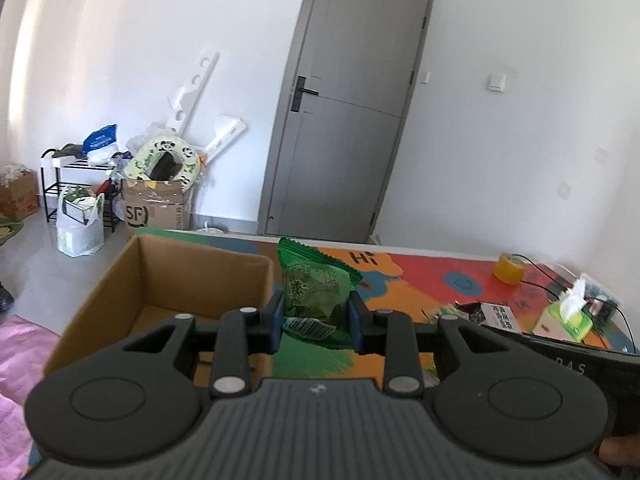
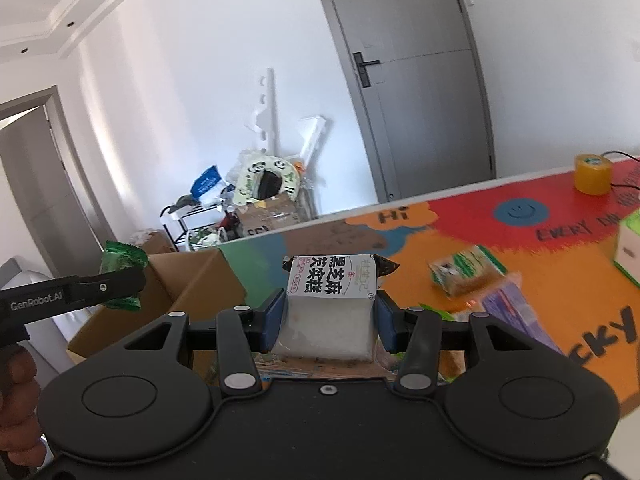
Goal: Organize snacks
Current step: 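Carry both packs into the cardboard box and open both grippers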
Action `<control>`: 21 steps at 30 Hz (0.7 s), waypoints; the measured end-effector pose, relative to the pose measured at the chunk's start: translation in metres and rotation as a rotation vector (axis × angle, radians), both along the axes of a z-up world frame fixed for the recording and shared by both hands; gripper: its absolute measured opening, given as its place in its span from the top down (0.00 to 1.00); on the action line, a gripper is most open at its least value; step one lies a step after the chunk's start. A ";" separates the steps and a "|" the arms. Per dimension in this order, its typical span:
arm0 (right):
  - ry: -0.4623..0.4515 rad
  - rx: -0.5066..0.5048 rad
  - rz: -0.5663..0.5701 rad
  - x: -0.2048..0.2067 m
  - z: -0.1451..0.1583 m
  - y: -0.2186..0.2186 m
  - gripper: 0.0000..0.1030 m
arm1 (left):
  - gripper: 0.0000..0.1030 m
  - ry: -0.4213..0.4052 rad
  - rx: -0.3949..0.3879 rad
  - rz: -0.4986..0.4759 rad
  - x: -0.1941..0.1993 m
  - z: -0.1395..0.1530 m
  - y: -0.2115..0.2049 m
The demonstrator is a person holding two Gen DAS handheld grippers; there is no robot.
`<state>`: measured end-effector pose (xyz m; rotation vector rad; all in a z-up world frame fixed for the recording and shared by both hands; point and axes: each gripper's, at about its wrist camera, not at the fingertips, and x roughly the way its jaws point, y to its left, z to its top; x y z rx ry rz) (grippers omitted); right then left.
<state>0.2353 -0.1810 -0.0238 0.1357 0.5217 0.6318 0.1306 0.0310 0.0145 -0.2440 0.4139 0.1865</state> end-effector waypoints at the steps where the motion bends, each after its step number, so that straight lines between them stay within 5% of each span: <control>1: -0.003 0.004 0.005 0.001 0.001 0.002 0.54 | 0.70 -0.001 -0.001 0.006 0.001 0.000 0.003; 21: -0.005 0.035 0.123 0.029 0.011 0.067 0.54 | 0.70 0.029 -0.039 0.147 0.019 -0.009 0.073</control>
